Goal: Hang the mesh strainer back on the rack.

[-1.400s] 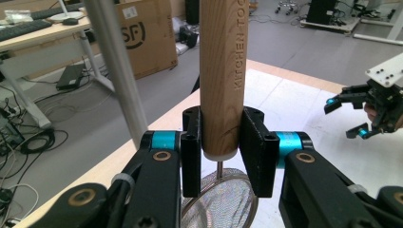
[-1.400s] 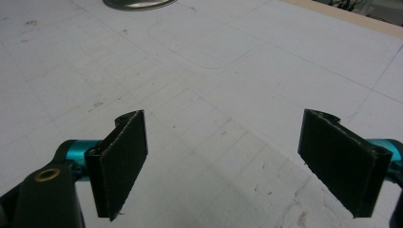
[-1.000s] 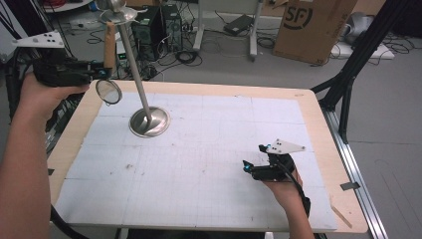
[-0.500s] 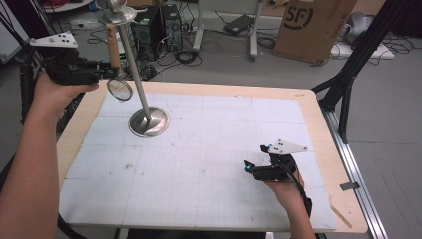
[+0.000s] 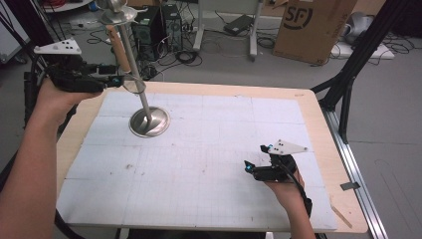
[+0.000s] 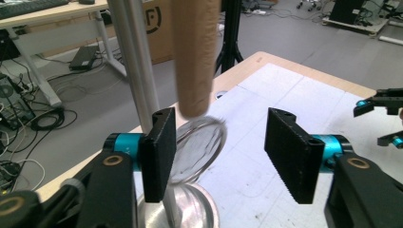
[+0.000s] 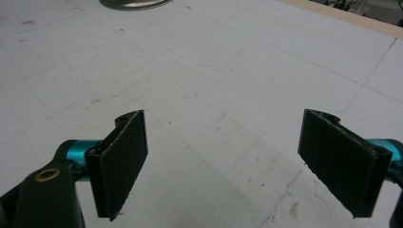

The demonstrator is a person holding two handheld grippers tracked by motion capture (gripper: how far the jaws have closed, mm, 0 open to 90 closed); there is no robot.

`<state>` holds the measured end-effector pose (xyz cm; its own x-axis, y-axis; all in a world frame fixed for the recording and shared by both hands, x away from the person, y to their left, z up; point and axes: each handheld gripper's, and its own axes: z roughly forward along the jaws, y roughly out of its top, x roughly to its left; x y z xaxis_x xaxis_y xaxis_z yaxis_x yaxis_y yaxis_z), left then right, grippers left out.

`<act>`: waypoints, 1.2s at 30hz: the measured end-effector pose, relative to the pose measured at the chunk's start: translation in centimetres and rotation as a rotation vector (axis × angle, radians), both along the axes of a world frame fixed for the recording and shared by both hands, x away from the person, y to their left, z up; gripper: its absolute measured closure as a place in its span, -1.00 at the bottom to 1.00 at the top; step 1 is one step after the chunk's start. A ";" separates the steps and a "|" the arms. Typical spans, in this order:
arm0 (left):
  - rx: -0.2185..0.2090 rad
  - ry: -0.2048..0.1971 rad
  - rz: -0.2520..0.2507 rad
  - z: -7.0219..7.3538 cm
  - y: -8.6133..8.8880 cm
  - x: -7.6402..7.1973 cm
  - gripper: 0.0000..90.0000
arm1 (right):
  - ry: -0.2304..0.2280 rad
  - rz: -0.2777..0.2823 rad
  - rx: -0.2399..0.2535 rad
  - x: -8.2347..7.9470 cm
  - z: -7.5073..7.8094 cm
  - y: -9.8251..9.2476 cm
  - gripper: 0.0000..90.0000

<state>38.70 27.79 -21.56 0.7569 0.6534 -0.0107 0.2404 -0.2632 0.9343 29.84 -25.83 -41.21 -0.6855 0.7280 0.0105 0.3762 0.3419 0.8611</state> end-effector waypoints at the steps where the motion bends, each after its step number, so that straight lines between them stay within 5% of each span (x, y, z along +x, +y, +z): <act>1: -0.002 0.000 0.000 0.0 0.0 -0.2 -0.06 | 0.001 -0.002 0.001 0.0 0.0 0.0 -0.65; 16: -0.003 -0.061 -0.088 -0.2 -0.9 -3.4 -0.26 | -0.001 0.002 -0.008 0.0 0.0 0.2 -0.65; 28: 0.018 -0.070 -0.191 -1.8 -3.0 -4.6 -0.39 | -0.001 0.003 -0.007 0.0 0.0 0.2 -0.65; 36: 0.005 -0.065 -0.217 -3.5 -4.0 -5.1 -0.43 | -0.001 0.002 -0.006 -0.1 0.0 0.2 -0.65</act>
<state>33.64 23.74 -25.02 0.8787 0.4752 0.0461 0.1166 -0.3072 0.9445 29.78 -25.60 -41.21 -0.6867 0.7269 0.0051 0.3748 0.3480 0.8593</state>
